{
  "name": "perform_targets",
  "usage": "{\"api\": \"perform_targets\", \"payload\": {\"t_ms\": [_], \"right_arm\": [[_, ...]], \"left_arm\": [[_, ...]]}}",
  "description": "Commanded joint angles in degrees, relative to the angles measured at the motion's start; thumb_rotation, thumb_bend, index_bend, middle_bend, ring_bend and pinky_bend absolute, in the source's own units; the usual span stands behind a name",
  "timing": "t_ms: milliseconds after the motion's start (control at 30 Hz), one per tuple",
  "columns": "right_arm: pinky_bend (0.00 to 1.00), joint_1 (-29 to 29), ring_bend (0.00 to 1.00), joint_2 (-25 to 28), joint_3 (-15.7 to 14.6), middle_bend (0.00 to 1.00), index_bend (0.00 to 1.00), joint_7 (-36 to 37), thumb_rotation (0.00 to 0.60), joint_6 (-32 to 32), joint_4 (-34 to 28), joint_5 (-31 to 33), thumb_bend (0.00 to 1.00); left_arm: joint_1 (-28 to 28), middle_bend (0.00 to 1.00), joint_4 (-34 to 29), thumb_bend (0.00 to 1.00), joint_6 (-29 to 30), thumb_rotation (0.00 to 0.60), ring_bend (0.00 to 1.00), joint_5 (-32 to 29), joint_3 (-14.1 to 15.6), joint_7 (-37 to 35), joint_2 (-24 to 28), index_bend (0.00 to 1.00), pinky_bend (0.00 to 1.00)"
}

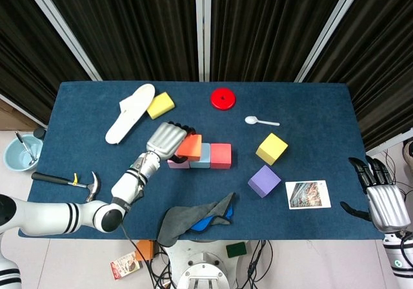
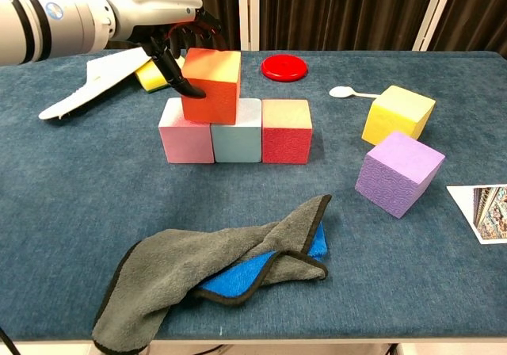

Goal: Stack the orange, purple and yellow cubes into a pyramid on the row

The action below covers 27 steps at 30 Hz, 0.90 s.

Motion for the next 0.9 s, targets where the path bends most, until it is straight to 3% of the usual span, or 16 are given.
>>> {"api": "perform_targets", "payload": {"t_ms": [33, 200, 500, 900], "right_arm": [[0.08, 0.0, 0.00, 0.0, 0.0, 0.11, 0.00, -0.1, 0.600, 0.0, -0.2, 0.0, 0.05], [0.08, 0.0, 0.00, -0.1, 0.0, 0.11, 0.00, -0.5, 0.600, 0.0, -0.4, -0.1, 0.05], [0.08, -0.2, 0.00, 0.2, -0.1, 0.11, 0.00, -0.4, 0.600, 0.1, -0.4, -0.2, 0.05], [0.08, -0.2, 0.00, 0.0, -0.1, 0.11, 0.00, 0.0, 0.600, -0.2, 0.0, 0.1, 0.05]], "left_arm": [[1.3, 0.35, 1.4, 0.26, -0.9, 0.560, 0.33, 2.3, 0.3, -2.8, 0.1, 0.35, 0.34], [2.1, 0.37, 0.6, 0.26, -2.1, 0.538, 0.33, 0.9, -1.1, -5.9, 0.4, 0.35, 0.35], [1.0, 0.38, -1.0, 0.26, -0.2, 0.464, 0.33, -2.1, -1.8, -2.3, 0.0, 0.35, 0.36], [1.2, 0.37, 1.5, 0.26, -1.2, 0.485, 0.33, -0.4, -0.9, -2.4, -1.3, 0.35, 0.34]]}}
